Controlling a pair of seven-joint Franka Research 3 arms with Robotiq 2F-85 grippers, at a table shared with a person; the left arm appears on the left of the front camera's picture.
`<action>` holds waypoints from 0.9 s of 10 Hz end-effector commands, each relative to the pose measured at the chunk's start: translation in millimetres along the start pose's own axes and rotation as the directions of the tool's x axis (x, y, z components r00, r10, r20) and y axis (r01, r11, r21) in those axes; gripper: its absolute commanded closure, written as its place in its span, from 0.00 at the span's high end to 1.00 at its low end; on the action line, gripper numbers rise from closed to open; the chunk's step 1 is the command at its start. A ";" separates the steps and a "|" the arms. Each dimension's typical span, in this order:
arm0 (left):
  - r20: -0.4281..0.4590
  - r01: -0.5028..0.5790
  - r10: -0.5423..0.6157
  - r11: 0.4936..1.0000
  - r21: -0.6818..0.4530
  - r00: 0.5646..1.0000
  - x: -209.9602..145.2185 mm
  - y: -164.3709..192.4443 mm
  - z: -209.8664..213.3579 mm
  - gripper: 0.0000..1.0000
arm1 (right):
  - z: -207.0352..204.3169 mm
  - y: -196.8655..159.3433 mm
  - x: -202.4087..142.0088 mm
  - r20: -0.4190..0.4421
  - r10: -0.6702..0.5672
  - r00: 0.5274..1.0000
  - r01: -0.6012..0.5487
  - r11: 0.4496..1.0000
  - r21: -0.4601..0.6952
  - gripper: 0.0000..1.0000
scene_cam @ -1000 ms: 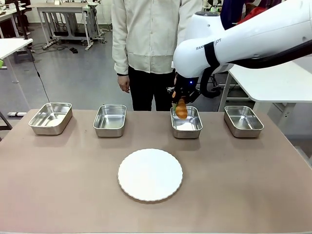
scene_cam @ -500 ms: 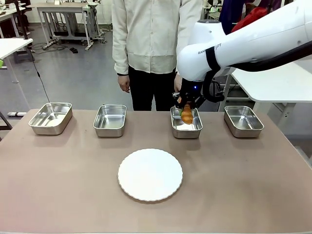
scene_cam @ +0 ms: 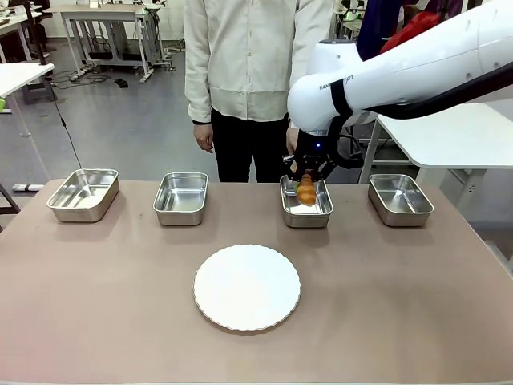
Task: Place the bread in the container.
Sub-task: Place the Butter Roll into the Airtight Container indicated by the human.
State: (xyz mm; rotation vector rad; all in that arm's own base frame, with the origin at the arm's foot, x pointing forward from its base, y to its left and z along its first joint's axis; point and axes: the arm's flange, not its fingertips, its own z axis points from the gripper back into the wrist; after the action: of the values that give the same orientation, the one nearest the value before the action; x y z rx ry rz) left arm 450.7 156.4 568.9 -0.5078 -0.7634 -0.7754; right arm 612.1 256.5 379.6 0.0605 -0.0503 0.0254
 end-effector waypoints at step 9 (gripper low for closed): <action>0.005 0.011 -0.011 1.000 -0.007 1.000 1.5 -1.9 0.6 1.00 | -2.6 -3.4 9.1 0.001 -0.003 1.000 0.003 1.000 -0.019 1.00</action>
State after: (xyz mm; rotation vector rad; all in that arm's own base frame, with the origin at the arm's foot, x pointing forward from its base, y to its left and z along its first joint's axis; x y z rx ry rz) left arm 450.8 156.4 568.9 -0.5078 -0.7634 -0.7754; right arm 621.7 253.6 377.6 0.0428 -0.0549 0.0226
